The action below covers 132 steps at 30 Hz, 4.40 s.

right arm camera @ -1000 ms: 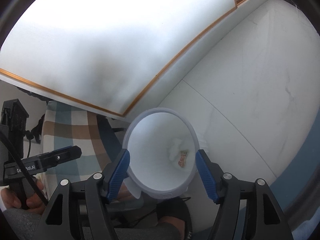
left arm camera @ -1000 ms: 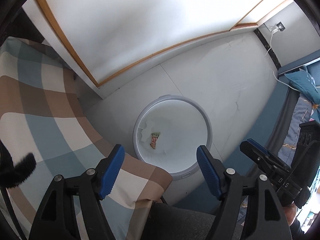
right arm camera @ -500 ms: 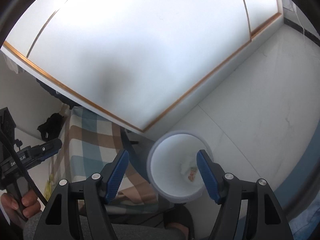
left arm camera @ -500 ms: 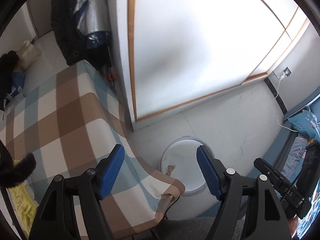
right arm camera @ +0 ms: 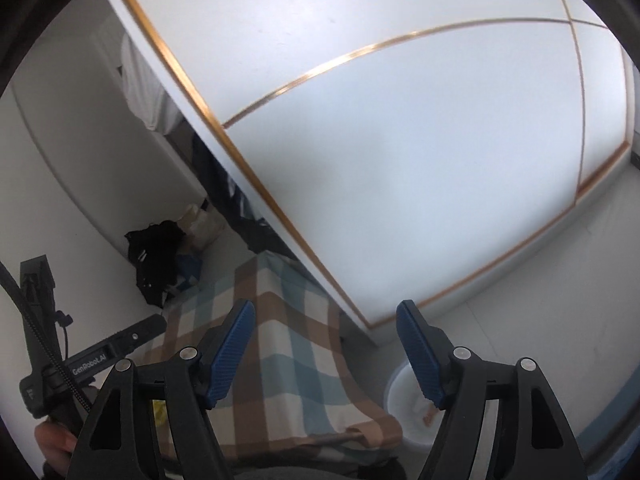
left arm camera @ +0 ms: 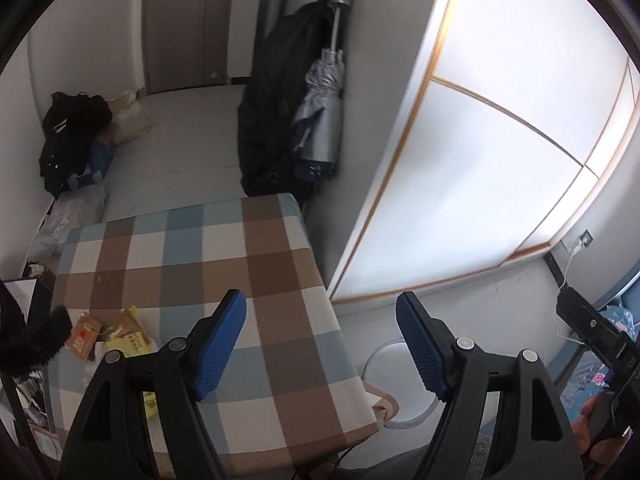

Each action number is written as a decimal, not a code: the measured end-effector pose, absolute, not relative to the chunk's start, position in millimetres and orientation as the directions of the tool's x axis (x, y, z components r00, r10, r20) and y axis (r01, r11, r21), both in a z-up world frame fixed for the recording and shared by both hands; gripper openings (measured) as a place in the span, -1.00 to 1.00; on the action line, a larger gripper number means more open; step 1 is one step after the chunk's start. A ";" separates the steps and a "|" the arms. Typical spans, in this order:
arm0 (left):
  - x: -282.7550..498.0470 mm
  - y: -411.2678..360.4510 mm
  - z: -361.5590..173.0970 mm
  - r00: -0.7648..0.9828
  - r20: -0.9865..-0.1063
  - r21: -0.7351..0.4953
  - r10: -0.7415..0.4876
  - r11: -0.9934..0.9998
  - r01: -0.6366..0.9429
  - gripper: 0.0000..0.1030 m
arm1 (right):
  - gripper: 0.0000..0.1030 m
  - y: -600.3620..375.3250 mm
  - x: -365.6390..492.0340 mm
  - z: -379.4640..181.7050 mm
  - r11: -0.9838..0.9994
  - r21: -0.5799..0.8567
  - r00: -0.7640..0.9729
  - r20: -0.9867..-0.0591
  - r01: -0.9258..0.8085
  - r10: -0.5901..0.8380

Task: Collect trash
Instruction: 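Move both empty grippers back over the table, then grasp the yellow plastic bag and clear bread bag with the right gripper, then grasp the brown LOVE packet with the left gripper while the right holds the bags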

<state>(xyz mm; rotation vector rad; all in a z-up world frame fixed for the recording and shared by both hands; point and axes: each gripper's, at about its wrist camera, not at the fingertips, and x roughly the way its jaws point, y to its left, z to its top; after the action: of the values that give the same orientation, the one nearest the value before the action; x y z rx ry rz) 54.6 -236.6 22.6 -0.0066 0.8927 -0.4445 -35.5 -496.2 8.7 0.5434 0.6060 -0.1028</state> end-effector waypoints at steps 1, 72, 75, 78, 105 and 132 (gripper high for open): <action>55.3 -225.3 25.8 0.557 -0.743 -0.194 -0.373 0.915 0.353 0.45 | 0.49 -487.9 -33.7 15.1 0.862 0.451 0.828 -0.556 0.229 0.071; 96.7 78.5 -53.8 0.543 -0.818 -0.313 -0.190 0.939 -0.142 0.60 | -0.35 -157.6 102.7 -109.6 0.960 0.111 0.450 -0.866 -0.256 0.220; 96.7 76.9 -54.5 0.538 -0.822 -0.306 -0.186 0.941 -0.144 0.60 | -0.58 -160.3 99.6 -106.4 0.959 0.108 0.461 -0.859 -0.261 0.222; 96.8 74.4 -54.8 0.536 -0.825 -0.297 -0.177 0.944 -0.145 0.60 | -0.87 -163.7 97.2 -105.1 0.957 0.113 0.461 -0.858 -0.265 0.229; 91.1 91.9 -59.3 0.528 -0.832 -0.322 -0.168 0.922 -0.214 0.60 | -0.43 -134.5 88.9 -122.6 0.950 0.058 0.431 -0.882 -0.306 0.193; 96.4 79.0 -67.9 0.488 -0.858 -0.278 -0.162 0.945 -0.174 0.60 | -0.92 -192.9 75.9 -74.7 0.920 0.299 0.547 -0.740 -0.254 0.391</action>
<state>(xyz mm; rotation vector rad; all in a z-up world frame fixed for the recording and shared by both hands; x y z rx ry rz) 96.4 79.0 -67.9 -0.3506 1.0676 0.0074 75.9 -192.9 -74.7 0.1637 0.9158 0.3842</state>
